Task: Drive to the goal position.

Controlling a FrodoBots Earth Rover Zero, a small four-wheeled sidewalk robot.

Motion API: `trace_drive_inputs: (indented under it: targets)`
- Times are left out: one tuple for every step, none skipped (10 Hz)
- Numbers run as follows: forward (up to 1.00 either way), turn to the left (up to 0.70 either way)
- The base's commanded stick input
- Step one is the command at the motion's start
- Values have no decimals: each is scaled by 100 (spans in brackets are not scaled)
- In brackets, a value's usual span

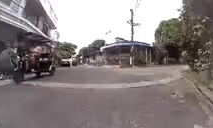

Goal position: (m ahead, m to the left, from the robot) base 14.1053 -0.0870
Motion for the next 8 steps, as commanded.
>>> trace_drive_inputs:
  targets:
    - [100,0]
    - [100,0]
    - [100,0]
    - [100,0]
    - [100,0]
    - [100,0]
    - [100,0]
    - [100,0]
